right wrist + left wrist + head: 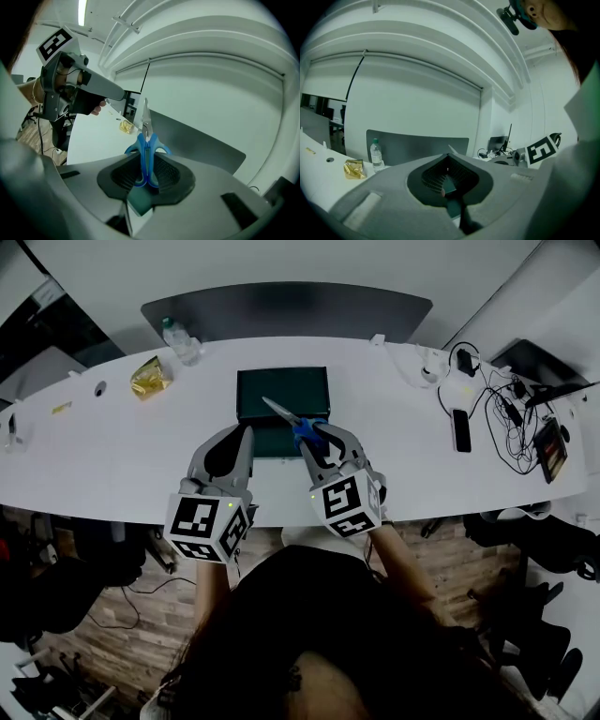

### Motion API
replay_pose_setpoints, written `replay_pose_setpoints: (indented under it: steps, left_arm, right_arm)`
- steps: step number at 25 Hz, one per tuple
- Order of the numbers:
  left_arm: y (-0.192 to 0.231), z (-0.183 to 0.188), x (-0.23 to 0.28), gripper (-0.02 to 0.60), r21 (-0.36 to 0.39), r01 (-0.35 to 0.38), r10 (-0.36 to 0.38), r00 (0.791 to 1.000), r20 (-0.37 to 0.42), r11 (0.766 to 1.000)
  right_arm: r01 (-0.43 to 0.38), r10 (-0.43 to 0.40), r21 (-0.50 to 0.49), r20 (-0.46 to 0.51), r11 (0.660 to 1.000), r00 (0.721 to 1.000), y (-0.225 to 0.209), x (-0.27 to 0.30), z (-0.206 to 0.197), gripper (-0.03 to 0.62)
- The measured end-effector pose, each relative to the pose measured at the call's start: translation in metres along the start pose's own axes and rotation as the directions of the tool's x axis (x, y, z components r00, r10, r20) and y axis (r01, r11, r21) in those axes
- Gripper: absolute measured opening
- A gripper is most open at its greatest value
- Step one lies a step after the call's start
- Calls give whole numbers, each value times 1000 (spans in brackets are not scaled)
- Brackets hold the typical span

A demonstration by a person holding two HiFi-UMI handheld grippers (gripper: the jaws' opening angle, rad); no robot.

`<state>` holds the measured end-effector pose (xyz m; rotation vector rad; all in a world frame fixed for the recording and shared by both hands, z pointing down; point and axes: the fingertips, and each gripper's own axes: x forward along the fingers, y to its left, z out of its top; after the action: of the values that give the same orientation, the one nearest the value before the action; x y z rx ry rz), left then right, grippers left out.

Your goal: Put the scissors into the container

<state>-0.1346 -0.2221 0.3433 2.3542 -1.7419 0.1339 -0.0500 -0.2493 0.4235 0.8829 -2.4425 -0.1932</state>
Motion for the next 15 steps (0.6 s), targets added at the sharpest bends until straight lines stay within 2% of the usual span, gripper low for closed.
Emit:
replay_pose_setpoints:
  steps: [15]
  left_arm:
    - [31, -3, 32, 11, -27, -66, 66, 998, -8, 997]
  right_arm:
    - [-120, 103, -141, -120, 983, 987, -1, 49, -37, 94]
